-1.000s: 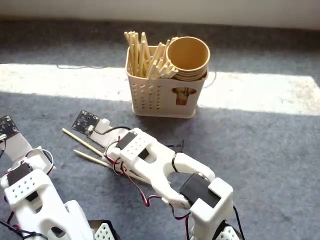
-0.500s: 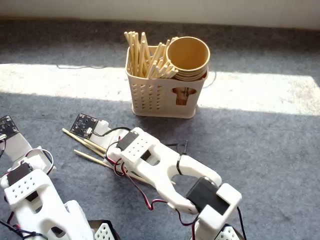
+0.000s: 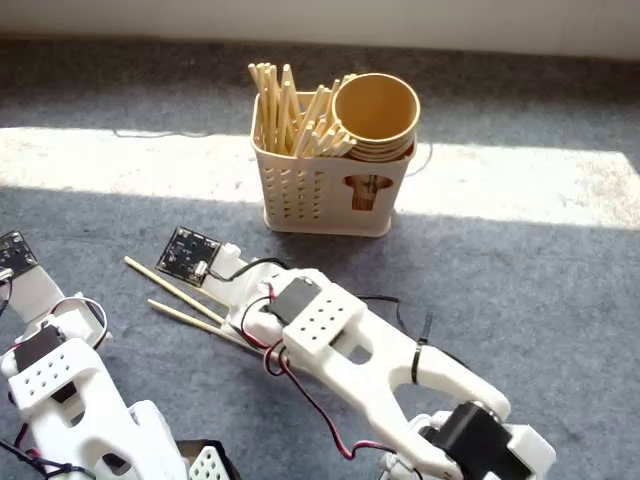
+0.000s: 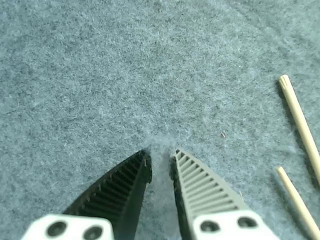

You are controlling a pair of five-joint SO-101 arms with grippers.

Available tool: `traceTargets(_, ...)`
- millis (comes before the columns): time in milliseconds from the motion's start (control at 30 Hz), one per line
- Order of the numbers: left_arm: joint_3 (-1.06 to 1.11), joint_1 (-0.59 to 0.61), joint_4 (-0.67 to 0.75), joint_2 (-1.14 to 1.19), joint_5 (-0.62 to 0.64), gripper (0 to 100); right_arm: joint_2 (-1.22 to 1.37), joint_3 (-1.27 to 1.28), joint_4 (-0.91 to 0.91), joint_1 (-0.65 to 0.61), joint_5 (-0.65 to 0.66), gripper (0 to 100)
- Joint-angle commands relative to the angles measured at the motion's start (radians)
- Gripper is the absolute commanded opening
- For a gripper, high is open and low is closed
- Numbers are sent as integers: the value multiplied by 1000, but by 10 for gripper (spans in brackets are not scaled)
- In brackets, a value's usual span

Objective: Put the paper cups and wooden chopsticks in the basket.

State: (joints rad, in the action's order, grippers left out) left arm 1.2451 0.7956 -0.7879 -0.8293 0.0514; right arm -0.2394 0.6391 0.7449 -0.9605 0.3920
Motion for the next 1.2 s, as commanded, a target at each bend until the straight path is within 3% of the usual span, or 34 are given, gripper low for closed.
traceTargets(0,-31,5,18,-16,6,74,-128,18,10,16,9,5)
traceTargets(433,-31,5,18,-16,6,74,-381,71,15,85,3,5)
traceTargets(667,-31,5,18,-16,6,74,-590,71,13,87,-201,5)
traceTargets(833,-31,5,18,-16,6,74,-728,65,-1,87,-226,5)
traceTargets(1167,-31,5,18,-16,6,74,-880,71,-366,87,-227,5)
